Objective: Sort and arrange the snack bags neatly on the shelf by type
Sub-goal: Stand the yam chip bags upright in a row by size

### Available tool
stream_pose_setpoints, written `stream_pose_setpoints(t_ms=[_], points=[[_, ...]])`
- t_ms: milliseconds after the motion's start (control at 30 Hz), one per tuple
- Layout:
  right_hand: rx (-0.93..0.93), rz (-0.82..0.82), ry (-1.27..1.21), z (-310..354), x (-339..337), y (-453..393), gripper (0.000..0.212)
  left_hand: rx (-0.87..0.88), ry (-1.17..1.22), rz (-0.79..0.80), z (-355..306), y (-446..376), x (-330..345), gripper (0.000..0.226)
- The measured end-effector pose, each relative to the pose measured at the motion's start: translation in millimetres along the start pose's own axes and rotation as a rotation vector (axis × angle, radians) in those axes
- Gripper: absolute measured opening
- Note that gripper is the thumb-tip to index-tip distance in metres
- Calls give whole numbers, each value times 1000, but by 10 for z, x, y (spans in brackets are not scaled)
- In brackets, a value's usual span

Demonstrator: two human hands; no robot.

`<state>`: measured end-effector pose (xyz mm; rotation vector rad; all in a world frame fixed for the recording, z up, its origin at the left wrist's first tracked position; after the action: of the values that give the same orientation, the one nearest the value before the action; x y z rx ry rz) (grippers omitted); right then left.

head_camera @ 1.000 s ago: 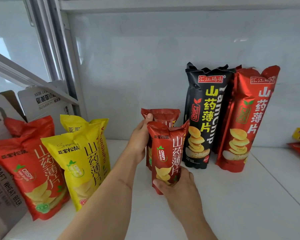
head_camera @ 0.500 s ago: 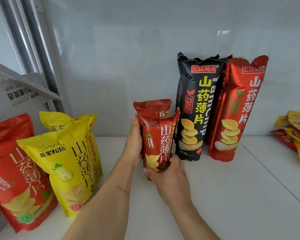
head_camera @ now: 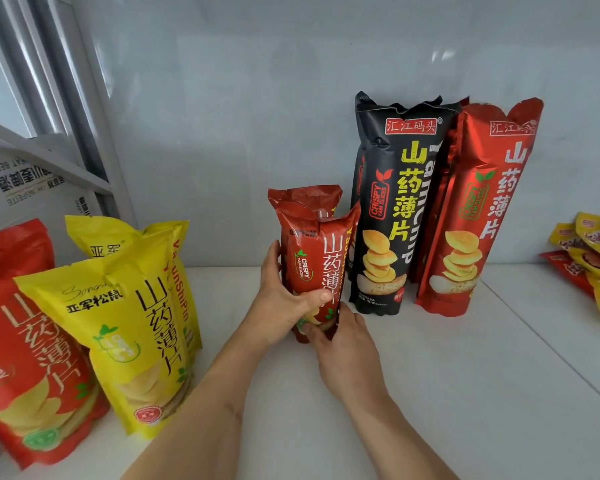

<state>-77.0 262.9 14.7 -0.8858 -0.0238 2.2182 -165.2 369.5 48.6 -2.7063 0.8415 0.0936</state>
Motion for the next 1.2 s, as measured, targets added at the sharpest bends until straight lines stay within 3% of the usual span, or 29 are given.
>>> stream_pose_setpoints(t_ms=[167, 333, 600, 767, 967, 1067, 1200], points=[[10, -18, -4, 25, 74, -172, 54, 13, 7, -10, 76, -204, 10, 106], [46, -57, -17, -1, 122, -357, 52, -14, 21, -15, 194, -432, 29, 123], [93, -147, 20, -40, 221, -545, 52, -14, 2, -38, 229, -657, 101, 100], [111, -166, 31, -66, 262, -617, 55, -40, -19, -66, 320, -716, 85, 110], [126, -138, 7, -102, 277, -595, 57, -66, -54, -59, 311, -605, 85, 107], [101, -114, 8, -82, 248, -501, 55, -116, -167, -99, 326, -396, 7, 116], [0, -67, 82, -15, 186, -301, 49, -159, -538, -219, 264, -25, -190, 90]])
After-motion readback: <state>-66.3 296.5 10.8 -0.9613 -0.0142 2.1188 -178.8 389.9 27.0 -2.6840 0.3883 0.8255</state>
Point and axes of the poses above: each hand's wrist, its own y-axis away from the middle knuckle, its own x-axis out of the palm, z = x × y, the point moved 9 cm from there along -y, towards the middle knuckle, and after that the axes turned 2 degrees about -z, right-handed, at the moved point
